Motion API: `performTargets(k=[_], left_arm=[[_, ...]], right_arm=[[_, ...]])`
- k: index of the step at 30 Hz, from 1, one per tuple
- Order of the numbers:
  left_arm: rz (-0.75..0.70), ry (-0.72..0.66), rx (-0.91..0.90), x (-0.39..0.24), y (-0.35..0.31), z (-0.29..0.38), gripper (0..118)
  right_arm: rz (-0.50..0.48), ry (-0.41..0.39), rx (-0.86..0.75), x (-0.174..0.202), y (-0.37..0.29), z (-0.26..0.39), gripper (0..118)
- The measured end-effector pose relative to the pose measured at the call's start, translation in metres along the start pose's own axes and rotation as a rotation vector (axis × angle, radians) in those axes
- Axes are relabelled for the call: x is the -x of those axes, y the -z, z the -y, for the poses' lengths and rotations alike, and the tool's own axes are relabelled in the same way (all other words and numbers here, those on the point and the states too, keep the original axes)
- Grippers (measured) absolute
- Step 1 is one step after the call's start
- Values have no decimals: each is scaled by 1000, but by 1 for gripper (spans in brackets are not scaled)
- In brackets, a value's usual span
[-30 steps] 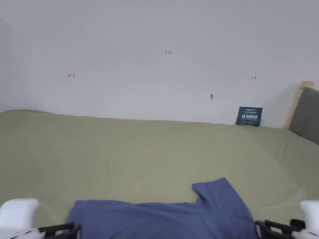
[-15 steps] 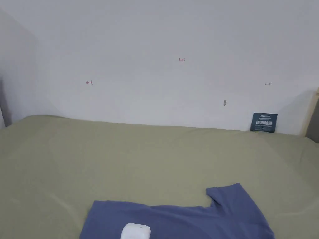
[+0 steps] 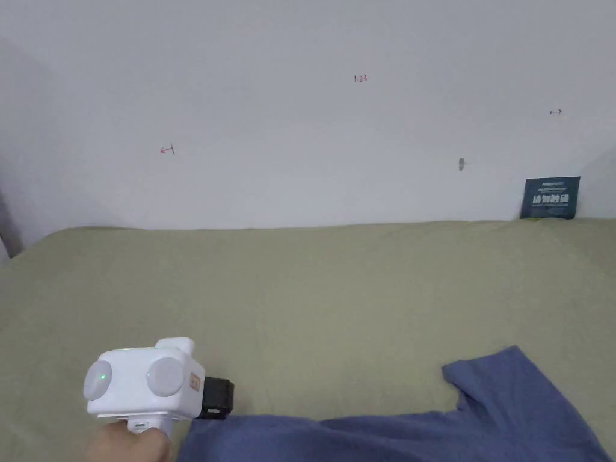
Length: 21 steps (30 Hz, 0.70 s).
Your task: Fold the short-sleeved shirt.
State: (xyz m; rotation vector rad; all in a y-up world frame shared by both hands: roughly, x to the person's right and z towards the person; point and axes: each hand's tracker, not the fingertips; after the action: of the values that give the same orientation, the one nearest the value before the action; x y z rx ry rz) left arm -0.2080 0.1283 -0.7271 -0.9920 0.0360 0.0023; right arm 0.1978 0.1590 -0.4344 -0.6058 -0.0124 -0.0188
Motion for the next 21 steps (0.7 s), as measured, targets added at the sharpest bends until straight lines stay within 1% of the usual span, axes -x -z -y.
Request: performTargets(k=[1,2,3,4,5,6,7,8,9,10,11,12,13,14,16,18,19,20,21], left_arm=[[15,-4,5,-3,8,2,106],[75,-9,59,-4,24,1,106],[52,-20,101,-6,39,0,105],[-6,-8,147,-13,52,4,105],[-14,28,199,-15,62,11,98],[-24,66,243,-18,70,14,86],[-35,56,255,-17,67,19,81],[10,-16,157,-16,58,21,64],[6,-19,126,-12,46,24,42],[1,12,134,-14,41,25,9],[-8,70,103,-17,35,26,9],[41,93,88,-20,30,28,2],[76,73,75,-20,13,33,2],[50,58,78,-22,7,35,2],[52,89,52,-28,-4,38,2],[61,84,62,-24,-7,37,2],[73,68,63,-23,-8,38,2],[76,63,69,-24,-7,39,2],[73,65,77,-20,-2,37,2]], right_arm=[[2,0,8,-3,5,-2,1],[7,3,14,-6,9,-3,1],[9,7,22,-11,14,-7,1],[8,8,24,-15,19,-10,1],[3,12,25,-22,23,-16,1],[0,17,23,-30,29,-22,4],[-11,15,17,-40,36,-31,21],[-40,17,13,-54,46,-44,47],[-44,44,5,-70,59,-59,73],[-45,69,15,-85,73,-74,85],[-68,103,66,-102,96,-95,88],[-83,65,142,-118,123,-113,88],[-66,34,216,-130,149,-130,90],[-41,-15,278,-144,175,-143,90],[17,-61,415,-163,223,-161,90],[84,-61,535,-173,259,-168,90],[73,-63,597,-177,274,-168,90],[38,-27,621,-182,285,-167,90],[29,7,646,-187,294,-164,90]])
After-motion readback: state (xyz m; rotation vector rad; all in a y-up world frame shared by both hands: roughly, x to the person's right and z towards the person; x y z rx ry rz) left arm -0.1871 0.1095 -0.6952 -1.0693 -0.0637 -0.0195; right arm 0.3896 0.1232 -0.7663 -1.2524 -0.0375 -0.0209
